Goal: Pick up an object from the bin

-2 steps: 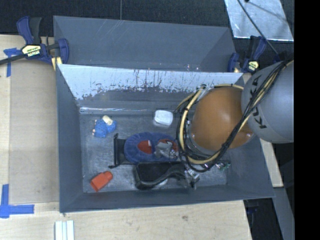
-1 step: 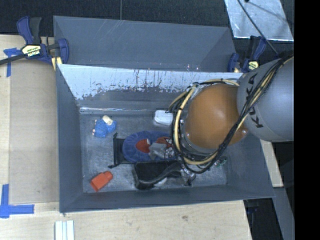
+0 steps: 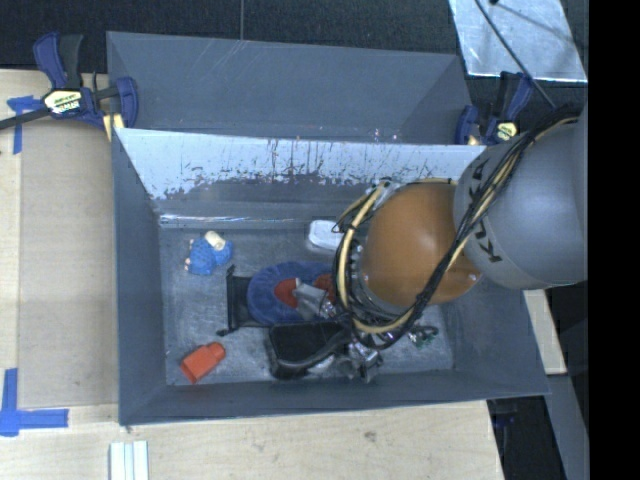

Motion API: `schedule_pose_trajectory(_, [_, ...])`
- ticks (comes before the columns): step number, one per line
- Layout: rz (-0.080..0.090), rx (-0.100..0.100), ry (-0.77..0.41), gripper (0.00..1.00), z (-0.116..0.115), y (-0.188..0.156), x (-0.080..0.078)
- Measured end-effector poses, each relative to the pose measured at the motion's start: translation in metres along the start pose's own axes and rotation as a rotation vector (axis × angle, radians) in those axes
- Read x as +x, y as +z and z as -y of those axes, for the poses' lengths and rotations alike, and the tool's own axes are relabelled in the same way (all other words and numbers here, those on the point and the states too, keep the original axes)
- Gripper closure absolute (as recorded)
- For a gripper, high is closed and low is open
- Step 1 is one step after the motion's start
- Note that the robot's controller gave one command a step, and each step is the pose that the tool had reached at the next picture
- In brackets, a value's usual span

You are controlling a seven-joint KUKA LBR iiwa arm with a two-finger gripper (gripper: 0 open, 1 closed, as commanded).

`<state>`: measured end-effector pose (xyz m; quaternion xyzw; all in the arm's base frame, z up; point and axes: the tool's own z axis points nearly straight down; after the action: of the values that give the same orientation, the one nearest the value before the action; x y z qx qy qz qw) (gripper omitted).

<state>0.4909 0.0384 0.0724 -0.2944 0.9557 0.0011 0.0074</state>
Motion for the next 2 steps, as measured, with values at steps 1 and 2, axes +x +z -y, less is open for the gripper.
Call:
schedule_pose_trajectory(1, [-0.019,-0.001,0.336,0.0,0.013,0.0024,-0.024])
schedule_pose_trajectory(2, [-0.009,0.001,0.335,1.0,0.0138,-0.0005,-0.027])
